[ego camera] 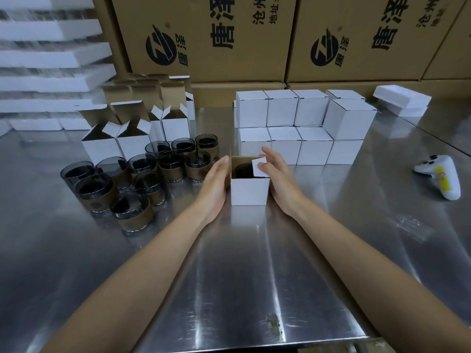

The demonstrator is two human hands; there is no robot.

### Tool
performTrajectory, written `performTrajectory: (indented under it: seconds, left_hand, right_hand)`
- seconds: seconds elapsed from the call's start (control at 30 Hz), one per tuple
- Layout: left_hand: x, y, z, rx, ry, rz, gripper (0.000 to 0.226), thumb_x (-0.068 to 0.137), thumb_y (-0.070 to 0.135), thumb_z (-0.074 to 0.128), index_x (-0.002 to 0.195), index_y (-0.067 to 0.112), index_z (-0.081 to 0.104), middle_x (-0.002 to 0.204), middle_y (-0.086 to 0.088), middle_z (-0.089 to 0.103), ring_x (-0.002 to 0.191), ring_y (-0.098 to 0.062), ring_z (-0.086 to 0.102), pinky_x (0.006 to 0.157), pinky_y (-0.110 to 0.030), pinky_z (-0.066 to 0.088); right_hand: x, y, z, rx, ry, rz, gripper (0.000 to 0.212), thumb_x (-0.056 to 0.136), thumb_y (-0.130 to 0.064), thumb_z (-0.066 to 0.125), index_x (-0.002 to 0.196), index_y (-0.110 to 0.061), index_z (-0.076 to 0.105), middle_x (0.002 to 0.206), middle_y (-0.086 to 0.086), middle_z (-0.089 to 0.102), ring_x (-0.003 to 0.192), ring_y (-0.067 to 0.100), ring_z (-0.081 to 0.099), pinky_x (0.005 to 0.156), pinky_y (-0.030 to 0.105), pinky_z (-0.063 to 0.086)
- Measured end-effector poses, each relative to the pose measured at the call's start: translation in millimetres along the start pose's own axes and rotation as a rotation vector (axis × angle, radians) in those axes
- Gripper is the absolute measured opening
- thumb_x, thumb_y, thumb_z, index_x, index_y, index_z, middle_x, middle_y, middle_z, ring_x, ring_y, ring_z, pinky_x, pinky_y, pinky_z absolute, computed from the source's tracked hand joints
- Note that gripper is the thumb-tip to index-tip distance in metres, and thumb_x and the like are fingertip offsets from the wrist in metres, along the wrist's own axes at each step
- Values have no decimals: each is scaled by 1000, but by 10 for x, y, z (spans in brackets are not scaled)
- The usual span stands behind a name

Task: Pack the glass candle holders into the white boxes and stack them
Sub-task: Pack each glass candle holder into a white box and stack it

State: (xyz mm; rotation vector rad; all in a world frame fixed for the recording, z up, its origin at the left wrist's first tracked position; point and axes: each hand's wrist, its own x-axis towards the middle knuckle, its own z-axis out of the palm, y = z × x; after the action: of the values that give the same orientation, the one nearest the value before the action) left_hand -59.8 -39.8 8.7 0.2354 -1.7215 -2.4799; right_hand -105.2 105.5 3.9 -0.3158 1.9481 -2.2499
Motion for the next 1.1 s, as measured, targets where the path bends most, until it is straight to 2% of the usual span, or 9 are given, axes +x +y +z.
performTrajectory:
  seconds: [0.07, 0.17, 0.37, 0.53, 0.67, 0.77, 0.87, 0.97, 1.1]
  left_hand:
    - [-17, 0, 2, 11, -23, 2, 43, 102, 26, 47, 137, 2, 46, 131, -20, 58, 122, -31, 56, 108, -43, 42]
    - [-7, 15, 18, 12, 37, 11, 31, 98, 15, 55, 128, 15, 51, 126, -8, 61, 106, -17, 63, 96, -30, 48]
    - [-5, 29, 54, 59, 101, 49, 54, 95, 7, 55, 145, 17, 38, 144, -4, 47, 129, -20, 50, 112, -38, 38]
    - [-118, -41, 82, 112, 146, 225, 58, 93, -4, 47, 145, 20, 34, 125, 14, 52, 101, 12, 57, 83, -11, 47]
    - [-180, -47, 112, 133, 177, 379, 76, 91, -13, 43, 151, 21, 11, 146, 4, 31, 107, 16, 52, 99, -21, 44]
    - [-162, -41, 93, 142, 151, 407, 80, 90, -16, 43, 152, 18, 6, 144, 1, 35, 107, 12, 56, 97, -20, 46]
    - [-118, -23, 65, 148, 119, 396, 72, 92, -14, 45, 151, 11, 13, 128, -2, 52, 101, 9, 60, 91, -15, 47]
    - [-69, 50, 21, 204, 92, 371, 68, 93, -7, 54, 150, 12, 22, 104, 0, 65, 97, -1, 62, 94, -21, 47]
    - [-42, 59, 22, 289, 104, 340, 23, 96, -1, 47, 108, 7, 65, 103, 5, 68, 93, -2, 62, 88, -28, 46]
  right_hand:
    - [-6, 12, 19, -18, -1, -11, 42, 94, -17, 58, 132, -34, 51, 132, -6, 49, 105, -9, 55, 88, 18, 47]
    - [-8, 10, 23, -31, 3, -9, 45, 94, -17, 59, 135, -33, 47, 139, -1, 44, 122, 12, 51, 107, 33, 41]
    - [5, -5, 57, -14, 12, 130, 71, 93, -24, 58, 152, -20, 19, 134, 3, 50, 120, 18, 54, 109, 36, 39]
    - [-38, -20, 39, 45, -55, 151, 67, 93, -20, 59, 152, -21, 28, 134, -4, 57, 123, 15, 54, 108, 34, 40]
    - [-53, -43, 53, 92, -104, 70, 58, 94, -8, 54, 148, -21, 38, 119, -14, 66, 122, 13, 57, 110, 34, 39]
    - [-53, -68, 43, 68, -163, -27, 47, 93, -1, 51, 132, -27, 54, 115, -13, 70, 116, 13, 61, 103, 31, 44]
    - [-36, -55, 33, 93, -113, -104, 38, 90, 3, 54, 114, -26, 59, 113, -6, 70, 104, 12, 64, 91, 29, 48]
    - [21, -32, 13, 54, -65, -166, 24, 90, 3, 57, 96, -20, 57, 112, -1, 70, 104, 15, 63, 90, 30, 46]
    - [50, -5, -17, -56, -59, -238, 11, 91, -10, 59, 91, -21, 60, 116, -4, 69, 107, 12, 63, 88, 27, 47]
